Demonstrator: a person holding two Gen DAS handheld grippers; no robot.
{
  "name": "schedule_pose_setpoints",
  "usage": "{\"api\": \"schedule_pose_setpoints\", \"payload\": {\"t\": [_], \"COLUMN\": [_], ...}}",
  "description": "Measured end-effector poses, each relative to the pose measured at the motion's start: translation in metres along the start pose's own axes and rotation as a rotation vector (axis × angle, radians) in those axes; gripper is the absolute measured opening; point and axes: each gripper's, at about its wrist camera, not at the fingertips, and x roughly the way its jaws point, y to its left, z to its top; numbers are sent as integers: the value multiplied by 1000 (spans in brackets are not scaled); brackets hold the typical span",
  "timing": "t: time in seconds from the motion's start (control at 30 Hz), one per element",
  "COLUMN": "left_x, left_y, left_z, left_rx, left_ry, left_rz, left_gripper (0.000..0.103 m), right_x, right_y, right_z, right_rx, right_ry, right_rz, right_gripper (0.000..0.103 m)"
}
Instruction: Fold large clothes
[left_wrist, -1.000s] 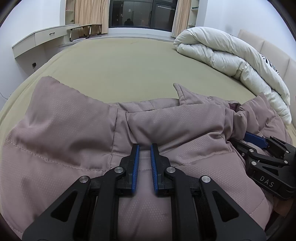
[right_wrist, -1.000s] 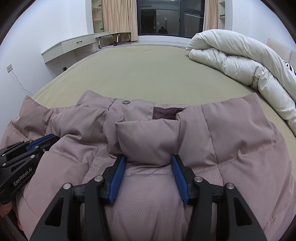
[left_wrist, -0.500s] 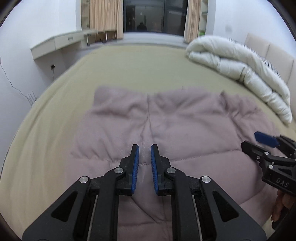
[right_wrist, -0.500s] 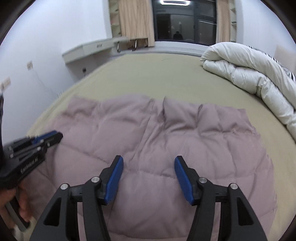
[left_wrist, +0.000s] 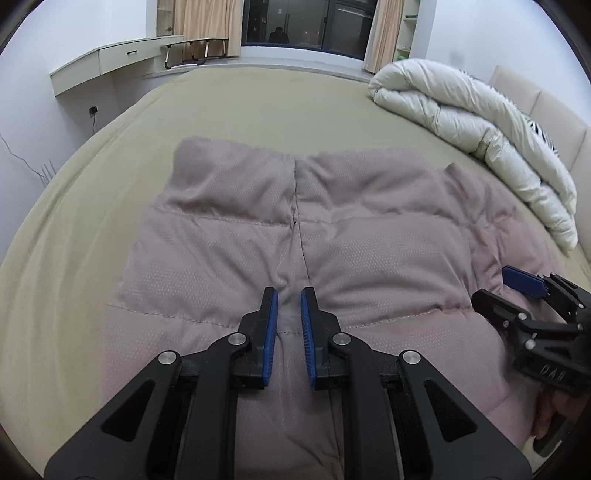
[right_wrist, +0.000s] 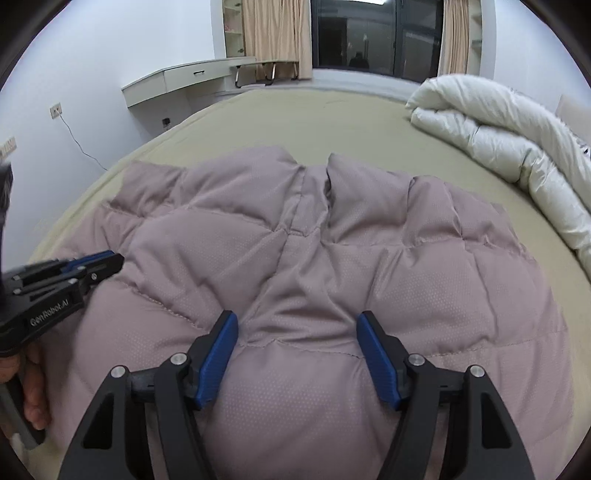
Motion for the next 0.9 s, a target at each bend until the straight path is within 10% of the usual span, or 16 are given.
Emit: {"api": "schedule_pose_setpoints", "payload": {"t": [0.13, 0.37, 0.73, 0.9], "left_x": [-38, 4, 34, -30], "left_y": [-18, -36, -34, -1], "left_z": [5, -14, -13, -4], "left_rx": [56, 70, 47, -57], "left_ry": [-102, -31, -9, -56], "left_rz": [-4, -39, -60, -60], "left_gripper": [12, 12, 12, 13], "right_x": [-60, 0, 18, -4], "right_y": [-43, -127, -122, -132], "right_z": [17, -9, -40, -24], "right_rx": [104, 272, 254, 263], "right_ry": [-192, 49, -60, -41], "right_rz": [-70, -149, -154, -147], "right_gripper": [77, 79, 84, 88]}}
